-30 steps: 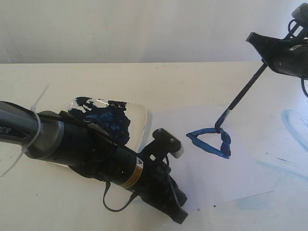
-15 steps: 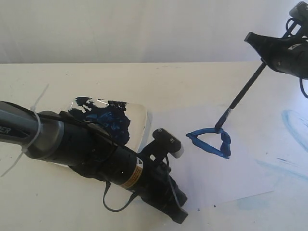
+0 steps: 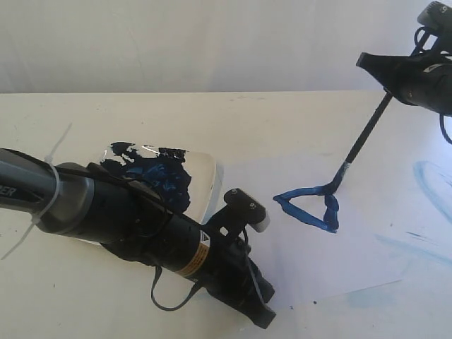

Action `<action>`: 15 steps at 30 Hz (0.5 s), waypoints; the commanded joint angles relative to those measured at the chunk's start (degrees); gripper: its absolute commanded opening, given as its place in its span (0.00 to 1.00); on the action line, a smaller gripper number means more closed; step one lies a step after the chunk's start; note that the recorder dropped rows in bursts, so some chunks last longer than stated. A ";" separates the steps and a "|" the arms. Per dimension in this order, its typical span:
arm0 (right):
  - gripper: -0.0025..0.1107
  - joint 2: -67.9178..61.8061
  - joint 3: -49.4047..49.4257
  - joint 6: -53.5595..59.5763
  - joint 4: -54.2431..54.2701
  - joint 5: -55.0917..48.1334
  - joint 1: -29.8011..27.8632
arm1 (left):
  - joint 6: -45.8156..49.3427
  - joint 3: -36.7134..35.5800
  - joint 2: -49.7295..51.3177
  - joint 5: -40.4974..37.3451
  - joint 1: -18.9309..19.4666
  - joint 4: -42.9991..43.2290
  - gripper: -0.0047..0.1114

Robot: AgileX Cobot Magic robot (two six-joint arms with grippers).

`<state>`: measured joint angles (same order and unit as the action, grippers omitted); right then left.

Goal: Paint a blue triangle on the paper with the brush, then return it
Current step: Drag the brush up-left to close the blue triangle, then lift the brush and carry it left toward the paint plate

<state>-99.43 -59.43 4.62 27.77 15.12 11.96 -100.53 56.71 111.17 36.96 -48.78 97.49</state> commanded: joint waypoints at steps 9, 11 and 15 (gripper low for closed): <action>0.02 1.81 0.14 2.86 -0.75 0.85 0.06 | 0.12 -0.11 0.13 -0.63 0.16 0.73 0.04; 0.02 1.95 0.14 2.86 -0.75 0.35 0.06 | 0.12 -0.11 0.13 -0.63 0.16 0.73 0.04; 0.02 2.59 0.14 2.73 -0.75 -0.55 0.06 | 0.12 -0.11 0.13 -0.63 0.16 0.73 0.04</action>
<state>-97.85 -59.43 6.64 27.77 14.76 11.96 -100.53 56.71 111.17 36.96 -48.78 97.49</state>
